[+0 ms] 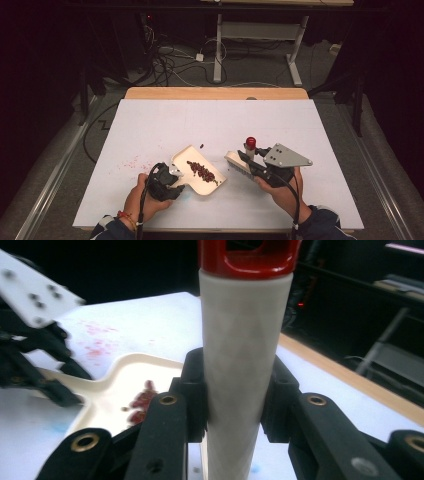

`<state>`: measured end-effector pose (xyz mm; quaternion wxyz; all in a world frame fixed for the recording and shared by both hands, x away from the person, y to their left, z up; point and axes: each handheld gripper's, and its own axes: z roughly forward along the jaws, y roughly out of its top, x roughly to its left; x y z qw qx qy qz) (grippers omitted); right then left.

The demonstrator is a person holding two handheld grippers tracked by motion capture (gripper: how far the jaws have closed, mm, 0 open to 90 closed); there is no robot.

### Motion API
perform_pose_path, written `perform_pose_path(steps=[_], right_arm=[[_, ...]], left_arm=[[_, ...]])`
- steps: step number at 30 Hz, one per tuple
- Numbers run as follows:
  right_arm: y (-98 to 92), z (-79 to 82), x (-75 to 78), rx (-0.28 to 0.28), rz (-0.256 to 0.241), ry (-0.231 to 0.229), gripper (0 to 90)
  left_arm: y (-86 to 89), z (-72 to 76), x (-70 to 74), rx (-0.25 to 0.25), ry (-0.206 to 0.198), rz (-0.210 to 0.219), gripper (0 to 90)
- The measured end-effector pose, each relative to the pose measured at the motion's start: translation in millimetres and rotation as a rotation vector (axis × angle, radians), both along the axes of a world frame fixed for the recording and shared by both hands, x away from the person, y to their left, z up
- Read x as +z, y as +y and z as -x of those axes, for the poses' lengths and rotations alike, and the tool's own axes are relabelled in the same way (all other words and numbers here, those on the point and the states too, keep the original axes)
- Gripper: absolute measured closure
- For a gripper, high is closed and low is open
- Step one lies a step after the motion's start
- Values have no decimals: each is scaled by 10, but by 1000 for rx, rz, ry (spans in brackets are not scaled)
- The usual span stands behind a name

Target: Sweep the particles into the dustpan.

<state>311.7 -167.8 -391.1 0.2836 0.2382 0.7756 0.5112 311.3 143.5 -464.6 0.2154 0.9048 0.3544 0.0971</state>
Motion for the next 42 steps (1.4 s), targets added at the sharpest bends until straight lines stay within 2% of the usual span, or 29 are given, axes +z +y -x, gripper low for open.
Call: perform_pose_path(steps=[2,4,5,6,7,10,14,22,27,30,33,35,36,38,42], right_arm=[[56,33,-12,25,-1,15,692],[115,94,-9,50,7,11,693],[155,138,3,82,-10,25,694],[155,138,3,82,-10,25,694],[197,169,1,106,-18,32,694],[229,193,-3,115,-15,28,693],[227,201,12,139,-43,45,694],[123,167,78,127,-71,32,694],[72,142,95,94,-63,8,694],[60,123,104,94,-74,5,694],[97,81,78,74,-55,-19,694],[143,31,57,61,-27,-56,693],[186,-38,32,55,-29,-75,694],[233,-113,2,63,-46,-74,694],[331,-193,-61,82,-48,-83,694]], left_arm=[[-3,-6,-7,1,3,0,638],[-7,-8,-11,1,3,0,638],[-6,-11,-13,3,4,2,638],[-7,-13,-15,5,5,6,638],[-8,-14,-18,4,5,4,638],[-8,-14,-19,4,5,4,638],[-8,-15,-19,3,5,4,638],[-1,-16,-14,-6,1,2,638],[12,-17,-12,-8,3,4,638],[21,-19,-20,-9,7,6,638],[24,-30,-26,-10,12,3,638],[25,-32,-25,-9,13,4,638],[25,-31,-25,-8,13,6,638],[22,-32,-28,-5,15,5,638],[17,-38,-41,1,19,12,638]])
